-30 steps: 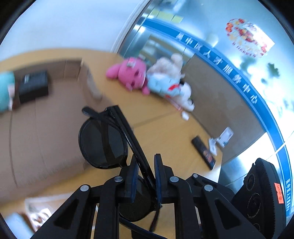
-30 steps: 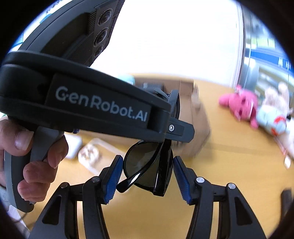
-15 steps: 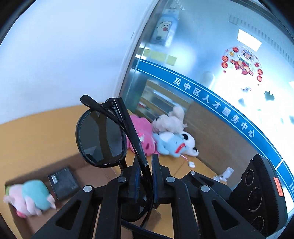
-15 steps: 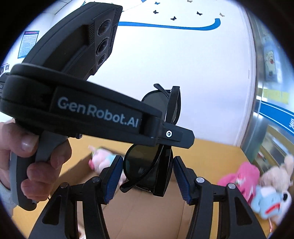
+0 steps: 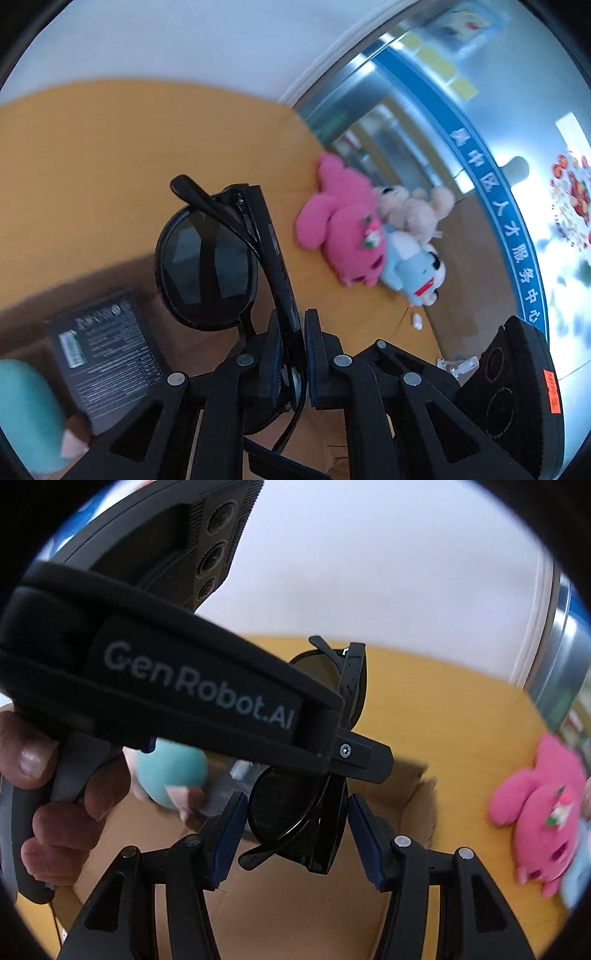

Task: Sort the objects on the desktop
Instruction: 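Carry the sunglasses into the cardboard box and open both grippers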

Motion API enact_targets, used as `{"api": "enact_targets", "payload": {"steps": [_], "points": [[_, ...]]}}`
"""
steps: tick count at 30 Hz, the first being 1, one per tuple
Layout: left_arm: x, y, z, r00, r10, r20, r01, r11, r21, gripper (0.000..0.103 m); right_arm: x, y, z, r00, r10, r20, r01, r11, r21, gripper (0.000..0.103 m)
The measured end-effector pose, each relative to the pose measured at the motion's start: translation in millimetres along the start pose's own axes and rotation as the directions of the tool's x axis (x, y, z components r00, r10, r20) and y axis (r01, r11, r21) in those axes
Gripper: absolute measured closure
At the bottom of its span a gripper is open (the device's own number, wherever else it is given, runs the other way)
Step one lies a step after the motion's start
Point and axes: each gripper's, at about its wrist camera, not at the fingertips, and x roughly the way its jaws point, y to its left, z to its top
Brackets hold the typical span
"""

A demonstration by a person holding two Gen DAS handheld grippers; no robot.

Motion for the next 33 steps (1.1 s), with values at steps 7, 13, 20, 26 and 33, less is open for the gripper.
{"api": "enact_targets", "payload": {"steps": [7, 13, 20, 26, 33], "points": [[61.3, 49.8, -12.6, 0.993, 0.001, -0.115, -0.013, 0.995, -0.102, 0.095, 60.9, -15.6, -35.4, 0.984, 0.010, -0.180, 0.001, 0.998, 0.063, 0.047], [77.9, 60.5, -22.2, 0.990, -0.005, -0.143, -0.014, 0.991, -0.129, 0.093, 68.1, -18.3, -56.7, 0.975, -0.004, -0.222, 0.024, 0.996, 0.088, 0.047], [72.9, 56.3, -22.9, 0.986, 0.048, -0.158, -0.072, 0.986, -0.149, 0.084, 63.0, -23.9, -64.4, 0.978, 0.039, -0.204, -0.009, 0.990, 0.144, 0.047], [25.1, 32.8, -35.3, 0.989, 0.134, -0.063, -0.138, 0.989, -0.058, 0.070, 48.4, -20.5, -76.4, 0.983, -0.001, -0.185, 0.028, 0.989, 0.144, 0.042], [-95.3, -33.8, -93.5, 0.890, 0.329, 0.316, -0.371, 0.925, 0.082, 0.040, -43.5, 10.9, -89.3, 0.990, -0.143, -0.004, 0.143, 0.986, 0.084, 0.024]]}}
